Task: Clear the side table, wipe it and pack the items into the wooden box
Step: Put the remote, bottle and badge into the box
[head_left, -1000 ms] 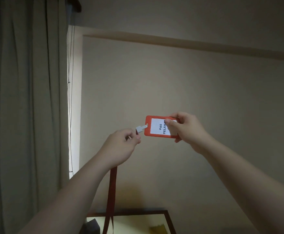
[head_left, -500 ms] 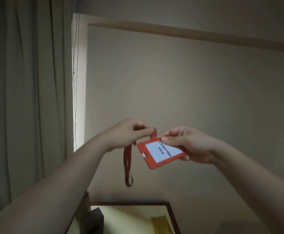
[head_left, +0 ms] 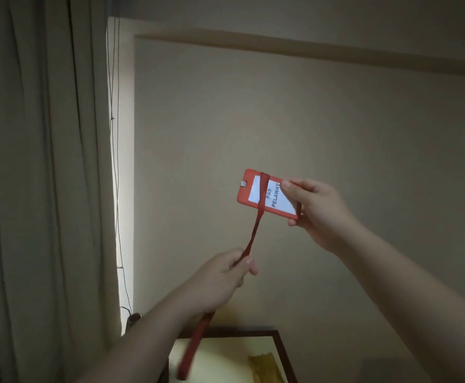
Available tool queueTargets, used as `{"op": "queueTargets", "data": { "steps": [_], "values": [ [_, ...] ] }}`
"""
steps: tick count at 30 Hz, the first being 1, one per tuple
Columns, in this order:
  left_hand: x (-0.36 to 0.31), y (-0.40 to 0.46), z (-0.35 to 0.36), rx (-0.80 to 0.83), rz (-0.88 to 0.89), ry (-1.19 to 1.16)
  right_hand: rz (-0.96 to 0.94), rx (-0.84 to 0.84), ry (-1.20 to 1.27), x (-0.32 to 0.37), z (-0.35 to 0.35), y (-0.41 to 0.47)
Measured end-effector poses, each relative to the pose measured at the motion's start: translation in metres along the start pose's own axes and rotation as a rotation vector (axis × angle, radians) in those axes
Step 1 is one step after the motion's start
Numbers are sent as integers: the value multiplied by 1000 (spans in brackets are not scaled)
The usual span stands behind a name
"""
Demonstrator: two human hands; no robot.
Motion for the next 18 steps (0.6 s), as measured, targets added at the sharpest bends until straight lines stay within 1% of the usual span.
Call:
{"op": "queueTargets", "data": {
  "steps": [2,3,4,5,6,7,8,9,10,11,12,13,14,15,16,18],
  "values": [
    [25,3,-4,-12,-51,-45,105,228,37,-9,19,-9],
    [32,6,-12,-39,-78,-48,181,343,-7,-18,27,-16],
    [33,10,-21,-69,-108,-73,259,463,-114,-29,32,-24],
    [32,14,-33,-102,-135,-88,331,583,-275,-42,35,-34],
    [25,19,-45,-135,-136,-47,384,672,-449,-57,34,-41],
    [12,23,-56,-153,-113,51,414,695,-593,-69,30,-43],
    [-4,26,-63,-149,-77,182,416,645,-671,-78,24,-38],
    [-18,29,-64,-122,-41,311,386,537,-683,-83,18,-29],
    [-29,28,-60,-82,-21,427,330,390,-645,-85,10,-17],
    [-33,25,-53,-39,-26,493,260,219,-566,-83,0,-7],
    [-34,20,-44,-6,-31,505,193,61,-454,-82,-13,-1],
    [-32,13,-33,4,-25,491,148,-47,-323,-83,-22,0],
    [-29,5,-22,-11,-7,456,127,-97,-188,-87,-25,-3],
    [-22,-2,-12,-42,6,393,121,-96,-61,-91,-24,-8],
    [-11,-8,-2,-70,-3,298,127,-73,57,-96,-19,-15],
    [22,-16,22,-63,-69,90,165,0,231,-104,-7,-32]
  ]
}}
Point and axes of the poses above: each hand's wrist, its own y-axis towards the middle knuckle, its own z-axis out of the palm, x = y × z, the point moved 10 cm from there along y, towards the middle knuckle, and after that the axes turned 4 degrees about y, right-handed, at the moved point
